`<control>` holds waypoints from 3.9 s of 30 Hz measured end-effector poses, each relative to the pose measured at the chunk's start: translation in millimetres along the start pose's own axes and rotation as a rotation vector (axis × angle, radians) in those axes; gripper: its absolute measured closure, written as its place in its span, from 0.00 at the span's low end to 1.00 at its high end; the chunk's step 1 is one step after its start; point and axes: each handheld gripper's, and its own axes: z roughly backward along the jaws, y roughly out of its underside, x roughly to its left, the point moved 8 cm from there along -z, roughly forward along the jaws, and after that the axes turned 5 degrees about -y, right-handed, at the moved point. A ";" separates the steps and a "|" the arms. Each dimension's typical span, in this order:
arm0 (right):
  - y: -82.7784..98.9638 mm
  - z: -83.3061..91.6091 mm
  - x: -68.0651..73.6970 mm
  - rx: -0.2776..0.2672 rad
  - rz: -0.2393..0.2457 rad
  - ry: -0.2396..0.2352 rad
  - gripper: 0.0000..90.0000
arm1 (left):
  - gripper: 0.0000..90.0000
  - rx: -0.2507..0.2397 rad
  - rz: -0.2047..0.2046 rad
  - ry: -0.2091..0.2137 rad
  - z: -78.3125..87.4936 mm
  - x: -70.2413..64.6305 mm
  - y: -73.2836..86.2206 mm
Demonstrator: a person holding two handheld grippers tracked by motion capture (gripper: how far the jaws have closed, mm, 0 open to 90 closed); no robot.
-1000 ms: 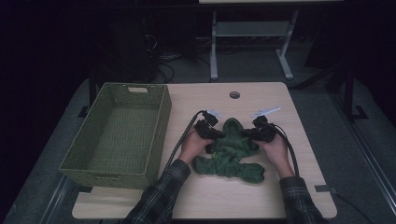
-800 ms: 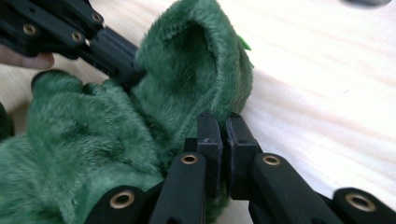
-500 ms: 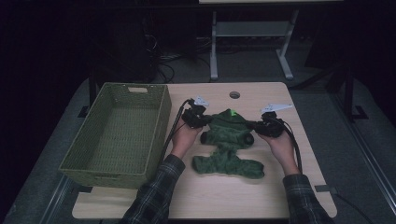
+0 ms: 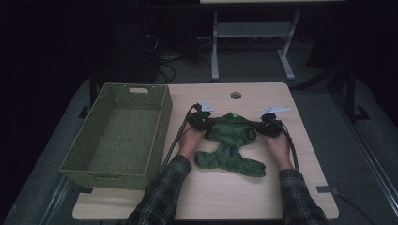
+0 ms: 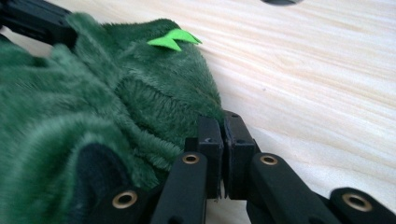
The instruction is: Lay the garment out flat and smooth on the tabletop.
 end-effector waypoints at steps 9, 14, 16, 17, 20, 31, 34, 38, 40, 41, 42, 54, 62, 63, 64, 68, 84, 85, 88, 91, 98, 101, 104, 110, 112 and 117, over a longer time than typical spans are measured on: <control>1.6 -2.1 -0.4 0.003 -0.038 0.000 0.83 | 0.83 0.008 0.028 0.035 -0.7 3.7 0.8; -6.4 12.0 2.2 -0.040 -0.055 -0.039 0.67 | 0.67 -0.021 0.067 0.053 14.8 6.4 -8.8; -10.0 19.3 4.1 -0.054 -0.054 -0.047 0.64 | 0.62 -0.022 0.066 0.057 21.5 6.3 -11.9; -11.2 22.6 5.4 -0.055 -0.052 -0.047 0.62 | 0.59 -0.022 0.063 0.059 24.4 5.4 -13.1; -12.5 30.1 9.2 -0.048 -0.043 -0.049 0.56 | 0.52 -0.027 0.058 0.076 33.0 -0.2 -15.2; -9.8 52.9 29.6 0.008 -0.031 -0.060 0.45 | 0.28 -0.007 0.053 0.137 65.0 -22.7 -2.3; -12.2 59.9 36.7 -0.007 -0.023 -0.072 0.45 | 0.25 -0.019 0.053 0.142 76.4 -26.8 2.2; -11.2 68.7 46.4 -0.011 -0.003 -0.074 0.44 | 0.22 -0.024 0.042 0.134 90.2 -33.7 10.0; -9.6 72.3 49.7 -0.014 0.006 -0.075 0.44 | 0.20 -0.020 0.026 0.130 97.9 -38.3 15.2; -8.2 74.8 51.8 -0.012 0.008 -0.077 0.43 | 0.20 -0.020 0.024 0.131 99.9 -39.4 16.4; -7.6 75.8 52.7 -0.010 0.008 -0.078 0.43 | 0.20 -0.023 0.029 0.134 104.5 -42.4 19.3; 10.7 80.8 87.7 0.011 0.047 -0.129 0.44 | 0.16 -0.042 -0.011 0.141 138.9 -77.1 56.0; 11.5 83.3 117.8 -0.005 0.076 -0.176 0.47 | 0.14 -0.044 -0.009 0.128 150.5 -92.7 86.5; 11.2 82.7 121.9 -0.006 0.079 -0.185 0.47 | 0.14 -0.039 -0.002 0.131 150.9 -93.7 90.7; 11.1 81.9 125.5 -0.005 0.086 -0.191 0.47 | 0.14 -0.035 0.002 0.133 151.3 -94.6 94.9; 10.0 76.9 138.7 -0.008 0.119 -0.205 0.49 | 0.14 -0.013 0.004 0.125 152.8 -97.5 108.7; 3.1 52.2 199.2 0.026 0.214 -0.307 0.70 | 0.14 0.037 -0.052 0.102 155.3 -101.9 136.7; 2.8 49.4 202.5 0.027 0.229 -0.311 0.73 | 0.14 0.038 -0.050 0.106 155.2 -101.8 136.9; 2.9 40.1 216.9 0.045 0.240 -0.332 0.79 | 0.14 0.038 -0.048 0.109 155.0 -101.7 136.9; 3.0 31.1 230.0 0.054 0.263 -0.348 0.81 | 0.14 0.033 -0.042 0.110 154.6 -102.2 136.6; 5.2 5.5 247.7 0.099 0.320 -0.343 0.83 | 0.14 0.037 -0.048 0.109 154.9 -101.6 137.0; 8.6 -3.2 247.5 0.116 0.298 -0.344 0.83 | 0.14 0.039 -0.049 0.110 155.0 -101.6 137.0; 13.4 -11.6 246.4 0.130 0.315 -0.326 0.83 | 0.14 0.039 -0.046 0.111 155.0 -101.8 137.2; 25.7 -24.9 241.3 0.167 0.343 -0.258 0.82 | 0.14 0.039 -0.042 0.111 155.2 -102.1 137.1; 26.2 -25.6 242.2 0.162 0.351 -0.242 0.80 | 0.14 0.040 -0.043 0.111 155.2 -102.1 137.1; 29.6 -27.6 247.6 0.159 0.368 -0.204 0.93 | 0.14 0.039 -0.048 0.110 155.2 -101.7 137.1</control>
